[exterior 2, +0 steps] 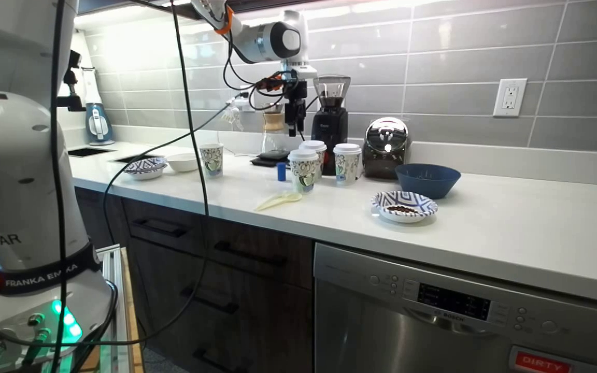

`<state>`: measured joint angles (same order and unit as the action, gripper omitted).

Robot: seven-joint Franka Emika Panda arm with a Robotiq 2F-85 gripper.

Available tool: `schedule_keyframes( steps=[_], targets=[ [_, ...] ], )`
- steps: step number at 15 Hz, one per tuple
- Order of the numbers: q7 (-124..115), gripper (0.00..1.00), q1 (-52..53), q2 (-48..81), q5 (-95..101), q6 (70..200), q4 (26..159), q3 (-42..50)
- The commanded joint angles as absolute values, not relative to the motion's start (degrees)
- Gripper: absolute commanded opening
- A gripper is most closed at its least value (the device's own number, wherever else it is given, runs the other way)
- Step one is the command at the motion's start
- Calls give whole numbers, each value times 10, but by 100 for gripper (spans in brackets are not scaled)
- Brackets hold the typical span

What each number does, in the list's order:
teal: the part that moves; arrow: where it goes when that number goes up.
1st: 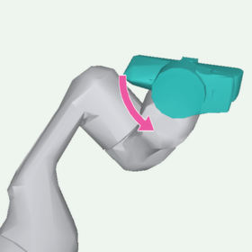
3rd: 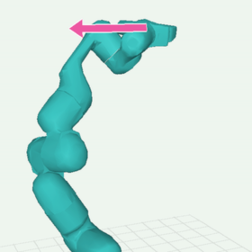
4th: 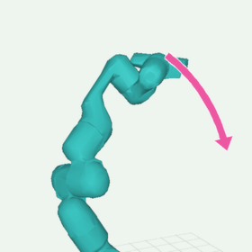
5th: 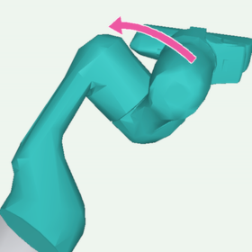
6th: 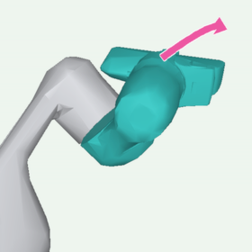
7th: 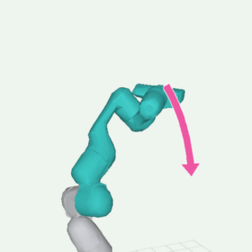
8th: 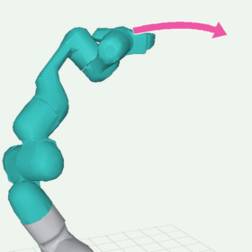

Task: Pick up the white paper cup lid and put it on the paper cup to the right, push down on the first paper cup lid on a cup to the right

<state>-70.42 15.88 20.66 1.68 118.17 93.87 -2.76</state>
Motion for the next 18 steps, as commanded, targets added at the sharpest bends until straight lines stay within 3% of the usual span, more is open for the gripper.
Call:
schedule_keyframes(
  steps=[1, 10, 12, 13, 14, 16, 18],
  targets=[
    [-706, 100, 154, 207, 19, 1180, 937, -33],
    [-634, 100, 138, 255, 51, 1159, 856, -20],
    [-621, 90, 137, 268, 46, 1153, 841, -21],
    [-619, 77, 137, 273, 46, 1149, 835, -20],
    [-616, 71, 138, 276, 47, 1146, 831, -19],
    [-609, 65, 138, 282, 44, 1139, 824, -19],
    [-609, 66, 138, 286, 44, 1136, 820, -17]
  ],
)
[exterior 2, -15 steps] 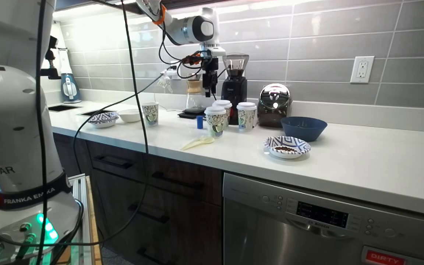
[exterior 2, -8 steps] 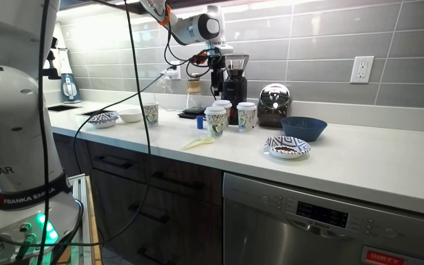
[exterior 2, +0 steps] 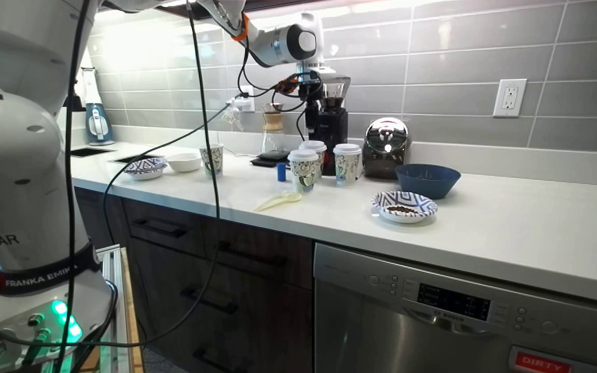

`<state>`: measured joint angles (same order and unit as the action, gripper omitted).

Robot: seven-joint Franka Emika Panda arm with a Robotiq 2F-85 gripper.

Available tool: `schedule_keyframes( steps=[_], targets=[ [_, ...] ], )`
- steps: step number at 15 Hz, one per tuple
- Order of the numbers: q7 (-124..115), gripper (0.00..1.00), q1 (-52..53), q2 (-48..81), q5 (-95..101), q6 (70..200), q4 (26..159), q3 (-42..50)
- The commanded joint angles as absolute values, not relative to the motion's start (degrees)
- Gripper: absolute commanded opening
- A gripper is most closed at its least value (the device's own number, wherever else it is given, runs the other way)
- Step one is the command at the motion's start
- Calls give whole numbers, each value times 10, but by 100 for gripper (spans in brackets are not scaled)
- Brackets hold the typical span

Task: Pick up the white paper cup lid and put it on the paper cup to the right, push down on the first paper cup lid on a cup to the right

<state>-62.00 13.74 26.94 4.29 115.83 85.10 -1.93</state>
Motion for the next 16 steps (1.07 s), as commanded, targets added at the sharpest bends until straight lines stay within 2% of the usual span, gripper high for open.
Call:
schedule_keyframes(
  steps=[1, 2, 5, 6, 7, 16],
  targets=[
    [-608, 69, 137, 287, 42, 1134, 819, -17],
    [-608, 73, 137, 287, 43, 1133, 819, -16],
    [-604, 78, 137, 290, 42, 1131, 816, -15],
    [-603, 76, 137, 291, 42, 1130, 815, -15],
    [-603, 78, 137, 293, 41, 1129, 814, -16],
    [-600, 78, 134, 302, 36, 1128, 813, -15]
  ],
)
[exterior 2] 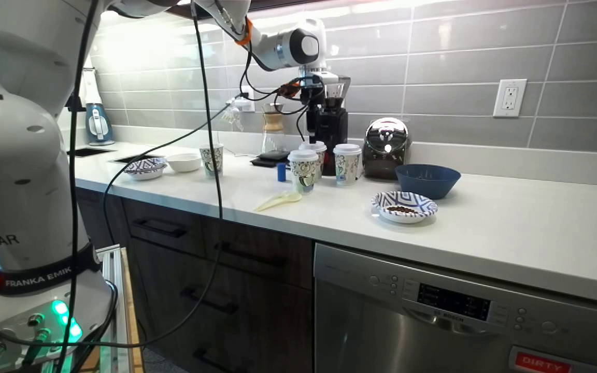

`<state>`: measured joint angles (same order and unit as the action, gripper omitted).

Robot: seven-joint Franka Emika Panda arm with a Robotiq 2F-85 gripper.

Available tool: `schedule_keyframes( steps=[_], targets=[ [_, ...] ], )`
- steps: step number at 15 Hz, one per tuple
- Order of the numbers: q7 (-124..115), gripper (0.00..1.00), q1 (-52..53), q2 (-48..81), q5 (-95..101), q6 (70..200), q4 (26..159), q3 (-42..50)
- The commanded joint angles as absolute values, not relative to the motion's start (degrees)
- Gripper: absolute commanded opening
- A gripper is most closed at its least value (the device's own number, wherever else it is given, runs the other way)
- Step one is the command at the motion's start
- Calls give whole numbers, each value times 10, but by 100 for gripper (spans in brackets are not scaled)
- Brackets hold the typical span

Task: Pick up the white paper cup lid and put it on the paper cup to the right, push down on the first paper cup lid on a cup to the right

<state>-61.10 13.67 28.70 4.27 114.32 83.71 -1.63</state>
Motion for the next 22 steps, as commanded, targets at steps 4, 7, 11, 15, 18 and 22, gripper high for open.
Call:
schedule_keyframes(
  steps=[4, 7, 11, 15, 18, 22],
  targets=[
    [-599, 76, 133, 307, 34, 1127, 812, -15],
    [-597, 77, 133, 309, 32, 1128, 810, -16],
    [-596, 76, 132, 312, 30, 1126, 811, -16],
    [-594, 77, 130, 316, 24, 1125, 815, -17],
    [-591, 77, 129, 319, 21, 1123, 814, -17],
    [-590, 77, 128, 321, 20, 1121, 813, -16]
  ],
)
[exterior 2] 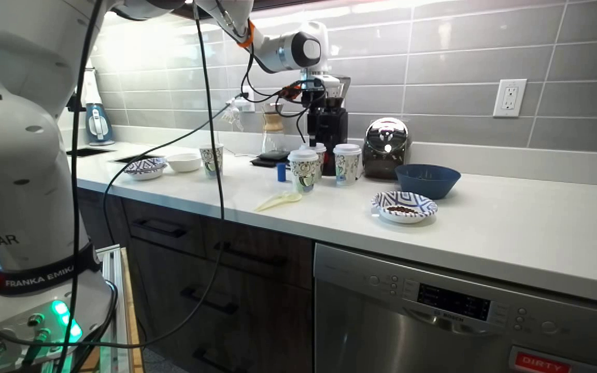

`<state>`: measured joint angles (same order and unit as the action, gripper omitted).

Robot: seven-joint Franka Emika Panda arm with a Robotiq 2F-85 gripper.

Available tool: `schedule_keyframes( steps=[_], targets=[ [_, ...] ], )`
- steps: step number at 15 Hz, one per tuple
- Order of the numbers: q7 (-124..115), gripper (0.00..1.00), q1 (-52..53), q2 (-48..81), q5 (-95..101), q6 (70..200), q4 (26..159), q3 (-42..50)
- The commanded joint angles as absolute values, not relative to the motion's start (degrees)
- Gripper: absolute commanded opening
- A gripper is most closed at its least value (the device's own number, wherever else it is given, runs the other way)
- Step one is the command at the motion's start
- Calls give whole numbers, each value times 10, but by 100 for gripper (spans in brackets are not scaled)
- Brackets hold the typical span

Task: Pick up the white paper cup lid and put it on the paper cup to the right, push down on the first paper cup lid on a cup to the right

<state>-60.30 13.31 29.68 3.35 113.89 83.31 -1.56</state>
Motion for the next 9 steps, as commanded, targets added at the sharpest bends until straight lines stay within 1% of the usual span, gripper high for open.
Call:
schedule_keyframes(
  steps=[1, 4, 9],
  targets=[
    [-590, 77, 129, 321, 20, 1122, 813, -16],
    [-590, 78, 129, 315, 20, 1123, 813, -17],
    [-582, 77, 128, 300, 15, 1125, 816, -20]
  ],
)
